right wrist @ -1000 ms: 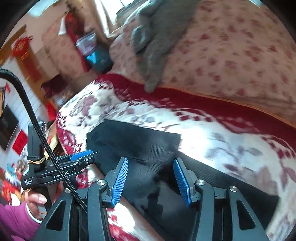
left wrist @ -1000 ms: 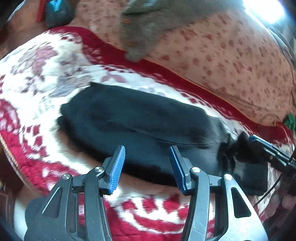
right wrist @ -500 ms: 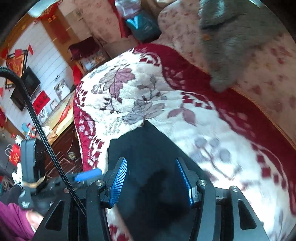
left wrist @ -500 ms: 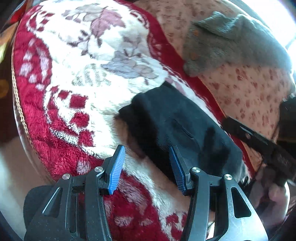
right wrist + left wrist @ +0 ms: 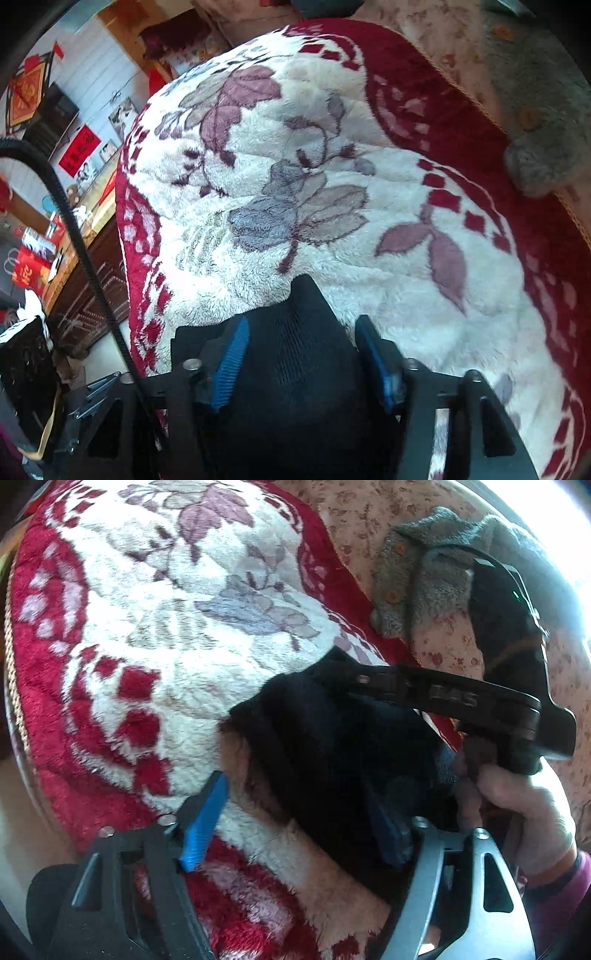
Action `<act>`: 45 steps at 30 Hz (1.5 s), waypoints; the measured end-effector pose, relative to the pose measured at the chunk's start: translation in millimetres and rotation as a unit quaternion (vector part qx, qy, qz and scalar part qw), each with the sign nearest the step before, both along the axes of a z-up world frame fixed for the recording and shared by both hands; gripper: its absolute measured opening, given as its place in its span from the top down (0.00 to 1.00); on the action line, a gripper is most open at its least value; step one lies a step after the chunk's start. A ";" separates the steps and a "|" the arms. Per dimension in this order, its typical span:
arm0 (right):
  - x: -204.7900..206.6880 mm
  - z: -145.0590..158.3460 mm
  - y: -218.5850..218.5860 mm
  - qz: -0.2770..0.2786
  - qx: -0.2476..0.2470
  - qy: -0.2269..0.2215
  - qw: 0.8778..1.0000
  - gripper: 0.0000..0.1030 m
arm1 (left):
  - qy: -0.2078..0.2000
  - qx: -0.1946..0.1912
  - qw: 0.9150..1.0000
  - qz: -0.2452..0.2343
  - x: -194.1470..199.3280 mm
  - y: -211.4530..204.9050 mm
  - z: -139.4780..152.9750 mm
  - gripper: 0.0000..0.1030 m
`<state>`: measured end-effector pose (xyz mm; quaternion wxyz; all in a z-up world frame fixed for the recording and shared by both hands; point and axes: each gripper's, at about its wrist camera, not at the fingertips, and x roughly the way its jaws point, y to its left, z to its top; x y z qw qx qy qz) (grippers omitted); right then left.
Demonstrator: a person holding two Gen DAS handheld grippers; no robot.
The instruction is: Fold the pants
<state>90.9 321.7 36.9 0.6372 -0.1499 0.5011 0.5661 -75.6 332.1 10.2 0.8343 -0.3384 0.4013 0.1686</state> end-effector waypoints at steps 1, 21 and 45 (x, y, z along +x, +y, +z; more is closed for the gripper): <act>-1.6 -0.3 0.9 0.001 -0.002 -0.012 1.000 0.61 | -0.001 0.003 1.000 -0.003 2.6 0.0 -0.3 0.23; -18.4 132.6 -194.8 -0.138 0.267 0.011 0.954 0.88 | -0.186 0.046 0.967 -0.169 -7.7 -79.2 121.0 0.84; -42.7 9.2 -515.3 -0.406 0.272 0.111 0.866 0.59 | -0.126 0.061 0.891 -0.432 27.2 -353.2 71.0 0.80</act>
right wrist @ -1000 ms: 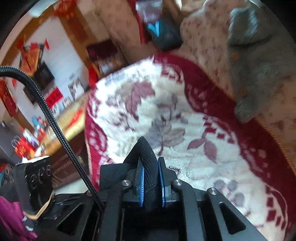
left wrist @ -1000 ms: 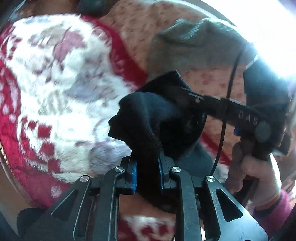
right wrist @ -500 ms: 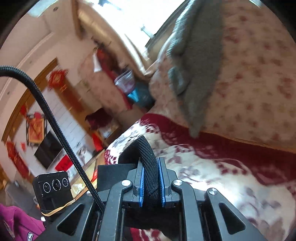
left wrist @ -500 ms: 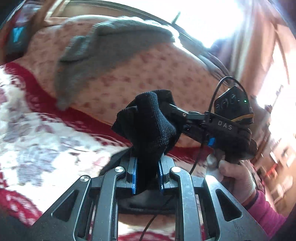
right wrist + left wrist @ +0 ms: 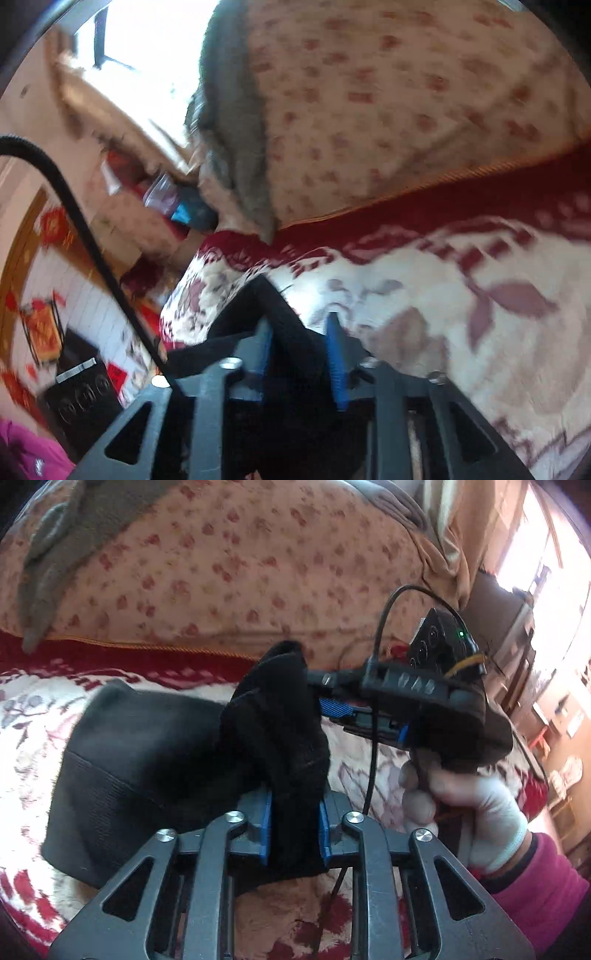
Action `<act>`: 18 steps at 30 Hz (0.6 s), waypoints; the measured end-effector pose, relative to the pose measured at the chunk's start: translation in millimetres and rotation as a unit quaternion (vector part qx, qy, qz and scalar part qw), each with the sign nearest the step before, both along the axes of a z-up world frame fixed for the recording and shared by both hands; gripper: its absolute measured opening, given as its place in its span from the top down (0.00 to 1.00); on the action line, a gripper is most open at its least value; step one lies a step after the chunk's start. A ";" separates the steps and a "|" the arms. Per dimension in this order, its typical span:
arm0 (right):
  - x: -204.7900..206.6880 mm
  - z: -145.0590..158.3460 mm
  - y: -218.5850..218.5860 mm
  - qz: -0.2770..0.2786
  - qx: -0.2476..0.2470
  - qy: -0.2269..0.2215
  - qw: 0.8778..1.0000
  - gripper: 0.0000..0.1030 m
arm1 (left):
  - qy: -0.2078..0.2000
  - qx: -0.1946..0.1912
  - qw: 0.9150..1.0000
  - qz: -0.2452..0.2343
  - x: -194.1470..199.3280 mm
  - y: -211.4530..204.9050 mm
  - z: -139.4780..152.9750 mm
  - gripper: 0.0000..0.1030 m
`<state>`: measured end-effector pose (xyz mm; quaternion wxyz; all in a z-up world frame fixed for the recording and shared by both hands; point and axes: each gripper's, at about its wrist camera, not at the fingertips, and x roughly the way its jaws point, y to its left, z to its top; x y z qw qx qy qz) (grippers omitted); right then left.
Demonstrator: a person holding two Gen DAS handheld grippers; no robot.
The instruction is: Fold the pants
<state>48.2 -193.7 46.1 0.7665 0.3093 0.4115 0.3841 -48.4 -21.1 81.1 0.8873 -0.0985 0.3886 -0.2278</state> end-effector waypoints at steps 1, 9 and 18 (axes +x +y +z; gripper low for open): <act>-1.1 -2.1 -8.5 -0.010 0.010 0.007 1.000 0.57 | -0.002 0.004 1.000 -0.007 -1.5 -2.2 1.0 0.78; -32.6 7.8 -64.7 -0.050 0.024 0.033 0.998 0.50 | 0.005 0.012 0.999 -0.045 -17.9 9.1 11.9 0.65; -70.1 -10.4 -103.7 -0.090 0.141 0.097 0.981 0.30 | -0.049 0.055 0.994 -0.081 -49.1 35.7 36.9 0.65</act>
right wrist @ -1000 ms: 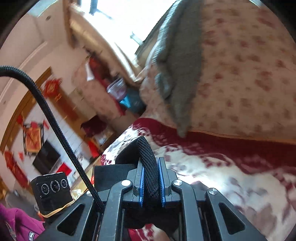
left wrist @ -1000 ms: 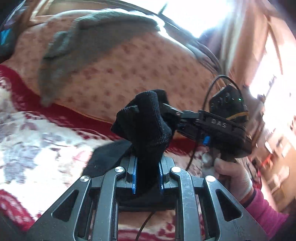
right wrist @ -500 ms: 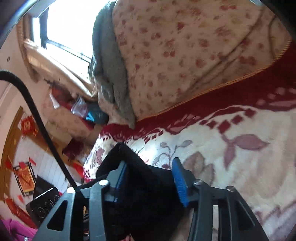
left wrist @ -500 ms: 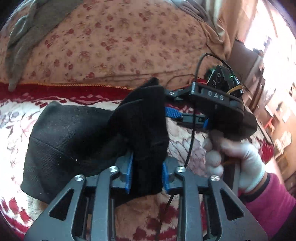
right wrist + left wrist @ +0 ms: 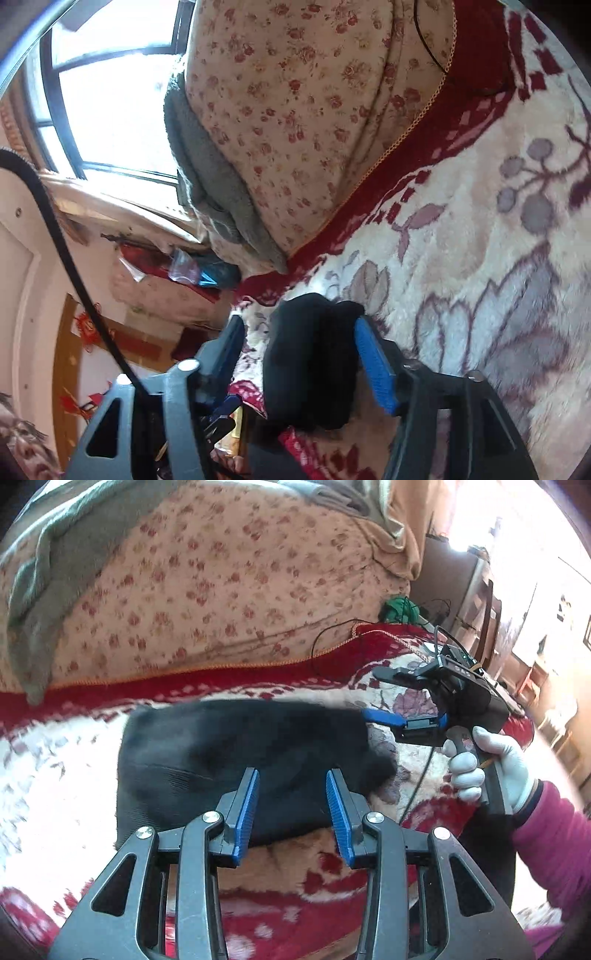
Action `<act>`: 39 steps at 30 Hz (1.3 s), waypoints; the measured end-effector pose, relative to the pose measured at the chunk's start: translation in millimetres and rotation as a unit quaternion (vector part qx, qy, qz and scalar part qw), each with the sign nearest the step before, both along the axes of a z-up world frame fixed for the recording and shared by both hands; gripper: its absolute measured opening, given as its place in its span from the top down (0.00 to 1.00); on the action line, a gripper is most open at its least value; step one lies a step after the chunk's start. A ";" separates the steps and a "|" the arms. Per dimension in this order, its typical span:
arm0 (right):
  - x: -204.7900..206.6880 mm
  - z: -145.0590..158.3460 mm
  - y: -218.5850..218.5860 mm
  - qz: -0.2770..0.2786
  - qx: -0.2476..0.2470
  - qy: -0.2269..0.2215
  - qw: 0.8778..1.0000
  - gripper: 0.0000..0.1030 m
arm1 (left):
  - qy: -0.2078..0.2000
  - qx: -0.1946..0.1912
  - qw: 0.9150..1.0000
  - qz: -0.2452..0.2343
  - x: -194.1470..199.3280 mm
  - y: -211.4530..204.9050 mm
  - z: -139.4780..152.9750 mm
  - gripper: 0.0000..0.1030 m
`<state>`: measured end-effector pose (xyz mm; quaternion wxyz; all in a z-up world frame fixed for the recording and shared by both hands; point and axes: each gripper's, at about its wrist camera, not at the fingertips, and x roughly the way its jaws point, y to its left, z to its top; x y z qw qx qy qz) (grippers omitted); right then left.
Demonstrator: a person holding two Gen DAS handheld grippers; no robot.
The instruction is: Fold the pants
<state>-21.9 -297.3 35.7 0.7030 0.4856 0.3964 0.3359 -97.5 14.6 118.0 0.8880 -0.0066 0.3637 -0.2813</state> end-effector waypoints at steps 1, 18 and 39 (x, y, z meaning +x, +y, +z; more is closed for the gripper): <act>-0.9 2.1 2.7 0.001 -0.003 -0.004 1.000 0.28 | -0.003 -0.003 1.000 0.004 1.6 5.4 1.4 0.65; 10.2 -31.0 50.6 0.037 -0.133 0.017 0.990 0.41 | 0.041 -0.003 0.998 0.042 131.6 44.7 -22.0 0.46; 12.2 -20.8 62.2 0.061 -0.143 -0.010 0.988 0.61 | 0.020 0.177 0.973 -0.148 161.9 22.4 -67.0 0.65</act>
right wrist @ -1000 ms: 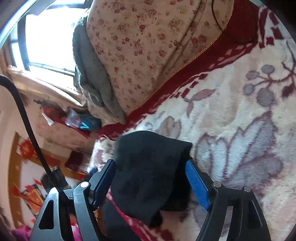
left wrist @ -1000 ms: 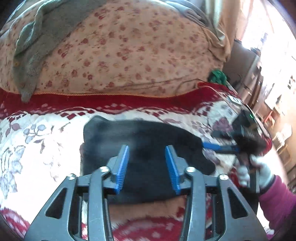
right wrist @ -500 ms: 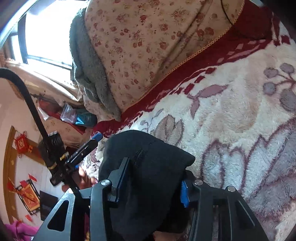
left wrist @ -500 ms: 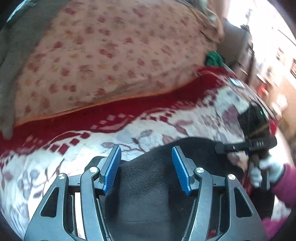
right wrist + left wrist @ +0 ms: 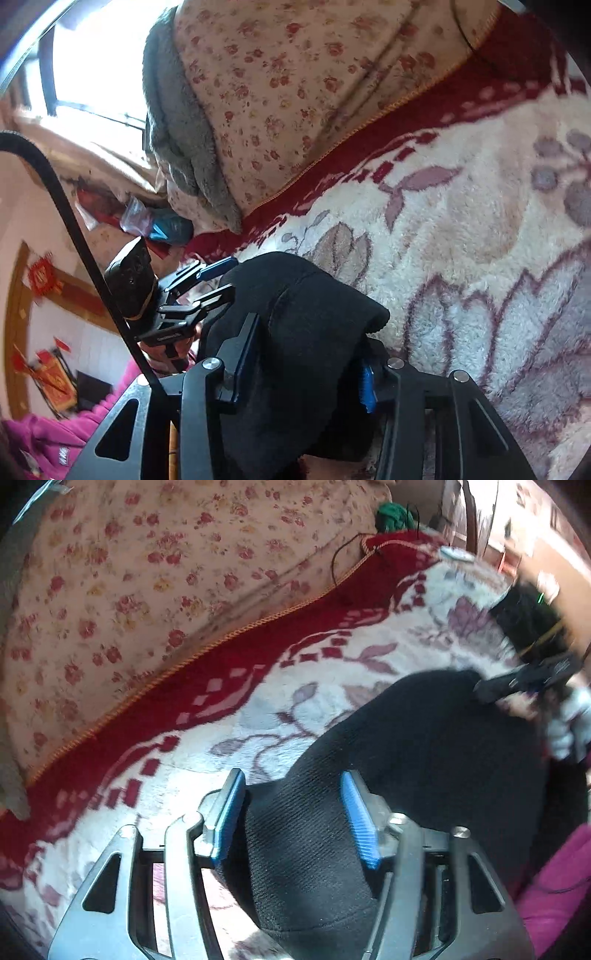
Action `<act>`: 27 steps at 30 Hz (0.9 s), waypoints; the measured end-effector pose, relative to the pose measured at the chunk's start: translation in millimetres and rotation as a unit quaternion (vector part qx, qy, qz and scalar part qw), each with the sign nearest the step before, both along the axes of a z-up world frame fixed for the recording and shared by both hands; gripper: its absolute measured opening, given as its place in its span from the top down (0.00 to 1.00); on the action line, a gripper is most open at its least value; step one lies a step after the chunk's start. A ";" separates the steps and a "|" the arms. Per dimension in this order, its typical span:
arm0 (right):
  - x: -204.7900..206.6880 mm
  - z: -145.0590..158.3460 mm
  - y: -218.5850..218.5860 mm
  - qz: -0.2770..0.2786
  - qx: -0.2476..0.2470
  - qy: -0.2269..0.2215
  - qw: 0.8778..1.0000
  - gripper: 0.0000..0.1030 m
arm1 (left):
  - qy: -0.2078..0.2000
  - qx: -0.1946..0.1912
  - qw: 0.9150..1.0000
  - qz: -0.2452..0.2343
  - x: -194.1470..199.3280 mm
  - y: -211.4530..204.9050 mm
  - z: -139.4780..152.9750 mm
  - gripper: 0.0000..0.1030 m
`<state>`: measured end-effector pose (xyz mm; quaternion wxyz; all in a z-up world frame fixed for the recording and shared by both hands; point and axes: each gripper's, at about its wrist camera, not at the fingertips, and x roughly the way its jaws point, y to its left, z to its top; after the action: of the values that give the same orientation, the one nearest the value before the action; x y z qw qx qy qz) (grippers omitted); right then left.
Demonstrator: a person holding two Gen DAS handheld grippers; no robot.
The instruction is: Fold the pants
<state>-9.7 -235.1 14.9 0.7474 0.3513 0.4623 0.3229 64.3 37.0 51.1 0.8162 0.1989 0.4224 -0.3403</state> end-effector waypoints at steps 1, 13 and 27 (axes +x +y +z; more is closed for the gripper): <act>-0.9 5.2 3.6 0.005 -0.013 -0.011 1.000 0.62 | -0.016 0.016 1.000 0.009 -3.2 -1.1 -3.3 0.87; 19.0 41.9 47.8 0.047 -0.036 -0.088 0.994 0.78 | -0.032 0.006 0.996 0.086 -12.2 42.2 6.3 0.95; 7.0 43.4 38.7 -0.004 -0.103 -0.083 0.991 0.63 | -0.001 -0.046 0.985 0.168 -17.7 54.2 13.2 0.93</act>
<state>-2.7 -196.4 58.3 0.8168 0.2463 0.4276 0.2988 46.6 91.2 64.2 0.8705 0.0876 0.4329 -0.2169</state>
